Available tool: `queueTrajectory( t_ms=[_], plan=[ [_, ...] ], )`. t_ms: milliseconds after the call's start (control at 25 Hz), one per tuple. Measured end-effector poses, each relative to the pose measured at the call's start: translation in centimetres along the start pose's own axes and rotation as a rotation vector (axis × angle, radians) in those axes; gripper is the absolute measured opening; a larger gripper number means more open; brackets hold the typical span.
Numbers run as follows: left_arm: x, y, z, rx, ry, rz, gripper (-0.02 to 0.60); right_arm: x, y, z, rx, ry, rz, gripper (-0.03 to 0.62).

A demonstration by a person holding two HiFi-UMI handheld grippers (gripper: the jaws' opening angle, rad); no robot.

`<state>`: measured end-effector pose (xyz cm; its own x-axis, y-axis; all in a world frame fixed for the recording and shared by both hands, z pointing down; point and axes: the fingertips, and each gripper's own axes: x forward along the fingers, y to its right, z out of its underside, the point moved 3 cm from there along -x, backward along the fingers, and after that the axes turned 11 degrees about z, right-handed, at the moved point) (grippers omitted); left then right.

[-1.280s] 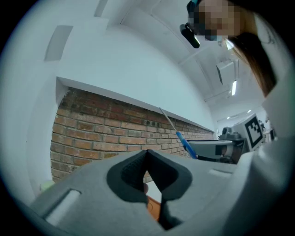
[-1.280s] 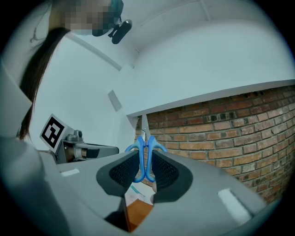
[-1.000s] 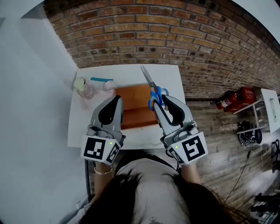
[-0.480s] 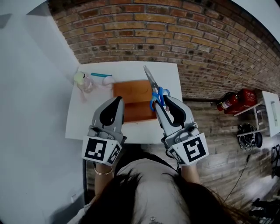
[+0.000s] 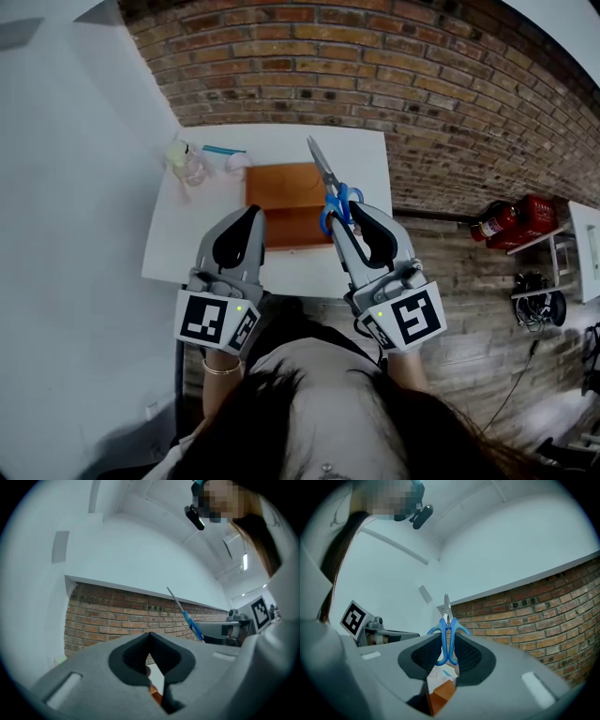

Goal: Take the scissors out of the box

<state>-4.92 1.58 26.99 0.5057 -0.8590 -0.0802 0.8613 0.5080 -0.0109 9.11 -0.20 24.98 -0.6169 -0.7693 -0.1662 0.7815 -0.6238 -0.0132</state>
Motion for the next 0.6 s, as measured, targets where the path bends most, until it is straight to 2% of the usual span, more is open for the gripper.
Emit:
queueTrajectory(
  t_ms=[600],
  plan=[
    [0.3,1.6,0.1,0.013,-0.003,-0.012,0.000,-1.3,0.7,-0.5,0.028,0.035,-0.038,0.097]
  ],
)
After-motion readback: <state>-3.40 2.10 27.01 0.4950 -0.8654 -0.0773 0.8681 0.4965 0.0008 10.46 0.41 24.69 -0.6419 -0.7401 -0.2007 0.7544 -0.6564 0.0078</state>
